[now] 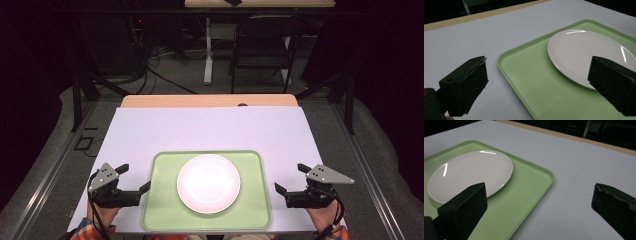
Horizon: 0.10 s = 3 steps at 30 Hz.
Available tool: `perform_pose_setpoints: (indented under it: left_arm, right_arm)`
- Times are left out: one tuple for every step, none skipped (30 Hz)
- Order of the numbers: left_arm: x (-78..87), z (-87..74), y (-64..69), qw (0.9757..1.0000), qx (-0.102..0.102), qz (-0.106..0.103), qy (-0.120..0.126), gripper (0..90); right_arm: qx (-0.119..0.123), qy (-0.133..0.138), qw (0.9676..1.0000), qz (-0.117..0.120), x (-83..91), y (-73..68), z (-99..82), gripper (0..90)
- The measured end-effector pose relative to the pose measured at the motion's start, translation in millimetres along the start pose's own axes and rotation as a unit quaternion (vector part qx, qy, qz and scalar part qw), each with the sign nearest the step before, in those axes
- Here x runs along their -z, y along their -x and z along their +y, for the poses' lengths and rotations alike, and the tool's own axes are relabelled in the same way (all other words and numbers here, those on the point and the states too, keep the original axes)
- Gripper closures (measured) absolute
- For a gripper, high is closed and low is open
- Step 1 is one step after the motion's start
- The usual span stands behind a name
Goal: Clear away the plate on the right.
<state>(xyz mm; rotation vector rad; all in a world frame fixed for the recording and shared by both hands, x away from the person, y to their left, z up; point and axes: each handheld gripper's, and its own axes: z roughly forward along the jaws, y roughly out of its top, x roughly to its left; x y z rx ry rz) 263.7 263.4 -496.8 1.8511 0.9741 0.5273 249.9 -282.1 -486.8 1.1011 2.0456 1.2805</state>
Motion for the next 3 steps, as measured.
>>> perform_pose_setpoints:
  left_arm:
    - [-0.4, -0.8, -2.0, 1.0000, 0.003, 0.007, -0.004, 1.2]
    - [-1.6, -1.9, -5.1, 0.9999, 0.007, 0.010, -0.012, 0.0]
    - [-3.4, -3.6, -8.6, 0.9996, 0.011, 0.017, -0.019, 0.0]
  right_arm:
    - [-0.002, -0.006, 1.0000, -0.002, -1.2, 0.5, -2.4, 0.0]
    - [-0.003, -0.011, 0.9999, -0.003, -2.7, 1.3, -4.2, 0.0]
    - [-0.004, -0.018, 0.9998, -0.011, -4.7, 1.8, -5.1, 0.0]
